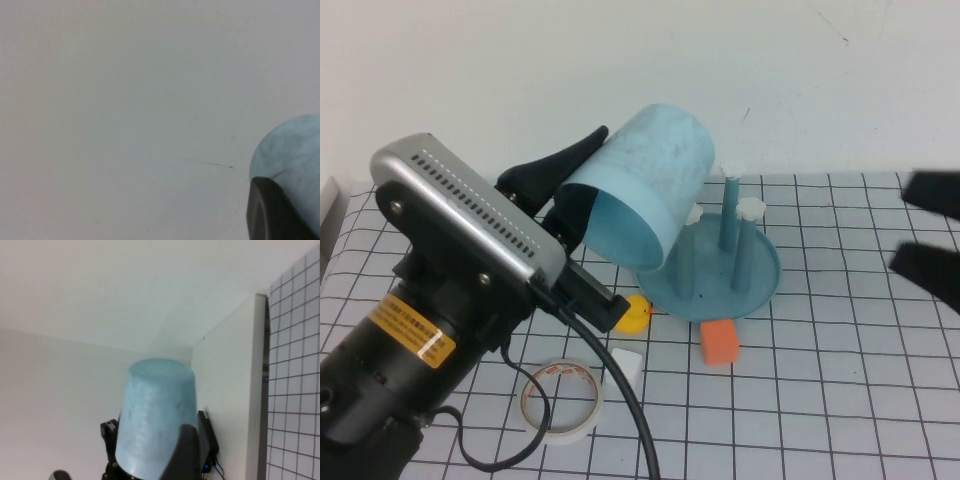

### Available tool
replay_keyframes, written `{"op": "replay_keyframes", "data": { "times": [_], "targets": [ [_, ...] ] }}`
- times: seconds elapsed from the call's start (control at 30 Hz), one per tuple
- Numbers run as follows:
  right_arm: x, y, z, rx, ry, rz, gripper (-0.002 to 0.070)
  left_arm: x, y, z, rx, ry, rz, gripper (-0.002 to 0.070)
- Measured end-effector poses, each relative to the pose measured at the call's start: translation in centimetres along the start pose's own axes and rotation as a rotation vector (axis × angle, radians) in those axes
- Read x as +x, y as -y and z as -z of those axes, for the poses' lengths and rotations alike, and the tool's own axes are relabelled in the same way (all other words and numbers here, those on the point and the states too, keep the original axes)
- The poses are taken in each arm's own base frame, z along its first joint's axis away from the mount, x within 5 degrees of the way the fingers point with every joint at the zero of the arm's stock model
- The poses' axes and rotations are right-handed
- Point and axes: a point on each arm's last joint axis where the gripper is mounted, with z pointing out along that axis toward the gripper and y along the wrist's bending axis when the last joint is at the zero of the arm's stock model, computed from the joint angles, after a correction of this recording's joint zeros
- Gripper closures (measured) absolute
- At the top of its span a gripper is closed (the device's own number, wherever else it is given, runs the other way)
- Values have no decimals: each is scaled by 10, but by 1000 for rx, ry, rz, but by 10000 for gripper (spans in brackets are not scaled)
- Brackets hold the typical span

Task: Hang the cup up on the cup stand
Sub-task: Adjust the cup with two arms

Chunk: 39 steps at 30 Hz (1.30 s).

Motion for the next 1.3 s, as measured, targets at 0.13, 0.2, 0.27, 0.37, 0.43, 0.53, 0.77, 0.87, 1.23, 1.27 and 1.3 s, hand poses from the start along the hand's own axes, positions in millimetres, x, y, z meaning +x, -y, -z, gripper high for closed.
{"op": "replay_keyframes", "data": {
  "times": [0.13, 0.2, 0.27, 0.37, 0.43, 0.53, 0.77, 0.87, 1.23, 1.27, 1.3],
  "targets": [
    [-9, -17, -29, 1, -38, 55, 64, 2, -3, 0, -38, -17, 50, 664],
    [-10, -24, -43, 8, -47, 76, 64, 2, -5, 0, -54, -25, 69, 664],
    [-9, -30, -59, 19, -54, 96, 64, 3, -6, 0, -64, -29, 82, 664],
    [-9, -36, -83, 22, -82, 113, 64, 3, -6, 0, -67, -31, 85, 664],
    [-8, -39, -96, 17, -108, 116, 64, 3, -6, 0, -67, -31, 85, 664],
    [-7, -42, -120, 9, -150, 120, 64, 3, -6, 0, -67, -31, 86, 664],
    [-5, -51, -160, -24, -210, 130, 64, 5, -6, 1, -70, -42, 95, 664],
    [-1, -55, -170, -38, -231, 138, 64, 5, -6, 1, -74, -42, 98, 664],
    [4, -56, -178, -36, -235, 137, 64, 6, -8, 1, -100, -49, 125, 664],
    [4, -56, -178, -36, -235, 137, 64, 6, -8, 1, -100, -49, 125, 664],
    [4, -56, -178, -36, -235, 137, 64, 6, -9, 1, -101, -49, 127, 664]
  ]
}}
